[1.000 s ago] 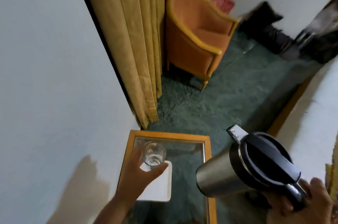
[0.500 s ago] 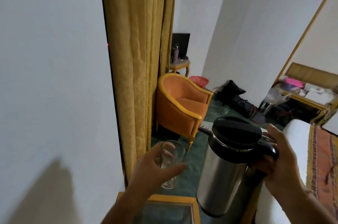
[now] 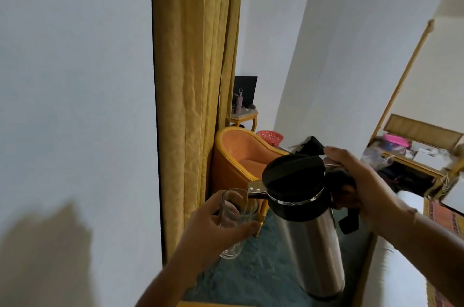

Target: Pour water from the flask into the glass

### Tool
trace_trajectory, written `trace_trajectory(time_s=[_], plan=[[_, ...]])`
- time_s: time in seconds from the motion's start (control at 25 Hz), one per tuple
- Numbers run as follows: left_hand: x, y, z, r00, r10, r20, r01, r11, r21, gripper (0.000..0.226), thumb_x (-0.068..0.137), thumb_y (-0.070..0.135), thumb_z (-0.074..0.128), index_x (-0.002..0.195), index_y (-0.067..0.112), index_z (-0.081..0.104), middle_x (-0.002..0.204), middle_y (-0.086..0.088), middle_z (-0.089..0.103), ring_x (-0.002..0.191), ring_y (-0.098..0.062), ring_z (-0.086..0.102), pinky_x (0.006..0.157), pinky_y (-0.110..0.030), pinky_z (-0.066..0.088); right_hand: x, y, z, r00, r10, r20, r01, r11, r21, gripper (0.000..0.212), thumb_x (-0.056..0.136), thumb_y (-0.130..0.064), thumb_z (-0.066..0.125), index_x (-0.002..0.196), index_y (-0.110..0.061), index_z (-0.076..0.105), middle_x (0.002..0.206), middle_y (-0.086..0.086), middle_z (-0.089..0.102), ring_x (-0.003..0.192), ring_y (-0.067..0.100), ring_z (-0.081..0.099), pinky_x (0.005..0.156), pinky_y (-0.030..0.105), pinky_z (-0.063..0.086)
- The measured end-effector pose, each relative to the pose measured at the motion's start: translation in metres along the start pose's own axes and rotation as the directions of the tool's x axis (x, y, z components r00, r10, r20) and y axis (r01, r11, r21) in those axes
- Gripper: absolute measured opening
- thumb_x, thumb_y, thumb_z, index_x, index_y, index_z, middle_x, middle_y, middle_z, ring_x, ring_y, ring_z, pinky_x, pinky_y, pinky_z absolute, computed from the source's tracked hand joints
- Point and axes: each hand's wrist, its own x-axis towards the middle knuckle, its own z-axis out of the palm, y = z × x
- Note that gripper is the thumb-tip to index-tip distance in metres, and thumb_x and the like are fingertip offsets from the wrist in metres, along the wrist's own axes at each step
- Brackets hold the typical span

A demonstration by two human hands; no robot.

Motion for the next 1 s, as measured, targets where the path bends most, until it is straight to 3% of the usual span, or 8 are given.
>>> trace_trajectory(time_s=[0.2,0.4,0.56,0.76,1.0], plan=[[0.002,0.009,0.0,1.0,0.024,-0.016,-0.025,0.999,-0.029,0.065,0.054,0.086,0.092,0.111,0.059,0.074,0.107,0.024,0.086,0.098,0.002,0.084,0.072,-0.007,0.062,0.01,-0.023,0.004,0.999,0.029,0.032,-0.021,0.977,-0.212,0.058,0.078,-0.057,0.073,0.049,-0.015,0.046,0.047,0.006,0.031,0.039,0.016,0.03,0.047,0.026,0.03],[0.005,0.02,-0.001,0.999,0.049,-0.004,-0.049,0.997,-0.051,0.062,0.057,0.085,0.092,0.112,0.06,0.074,0.106,0.015,0.087,0.099,0.002,0.083,0.075,-0.003,0.059,0.014,-0.061,0.008,0.997,0.018,0.076,0.014,0.917,-0.399,0.057,0.089,-0.05,0.067,0.055,-0.007,0.05,0.055,0.012,0.035,0.039,0.017,0.036,0.044,0.024,0.035],[0.006,0.031,-0.002,0.997,0.083,-0.002,-0.083,0.994,-0.076,0.061,0.056,0.084,0.093,0.109,0.057,0.076,0.106,0.014,0.088,0.099,0.002,0.083,0.075,-0.002,0.058,0.011,-0.089,0.012,0.992,-0.033,0.123,0.092,0.851,-0.517,0.063,0.094,-0.046,0.064,0.043,-0.015,0.045,0.043,0.003,0.039,0.035,0.014,0.036,0.045,0.025,0.036],[0.003,0.041,-0.008,0.992,0.124,0.001,-0.124,0.989,-0.082,0.06,0.061,0.082,0.092,0.108,0.048,0.078,0.106,0.01,0.089,0.1,-0.003,0.085,0.077,-0.006,0.061,0.007,-0.11,0.016,0.992,-0.043,0.119,0.106,0.795,-0.597,0.067,0.098,-0.043,0.063,0.041,-0.017,0.038,0.043,0.001,0.032,0.037,0.015,0.027,0.044,0.024,0.031],[0.002,0.041,-0.012,0.99,0.144,-0.005,-0.144,0.987,-0.072,0.067,0.059,0.085,0.09,0.107,0.04,0.078,0.107,0.003,0.088,0.1,-0.013,0.085,0.081,-0.017,0.068,0.003,-0.117,0.017,0.994,-0.006,0.106,0.076,0.738,-0.67,0.068,0.097,-0.047,0.062,0.04,-0.019,0.04,0.042,0.0,0.033,0.034,0.014,0.029,0.041,0.021,0.033]])
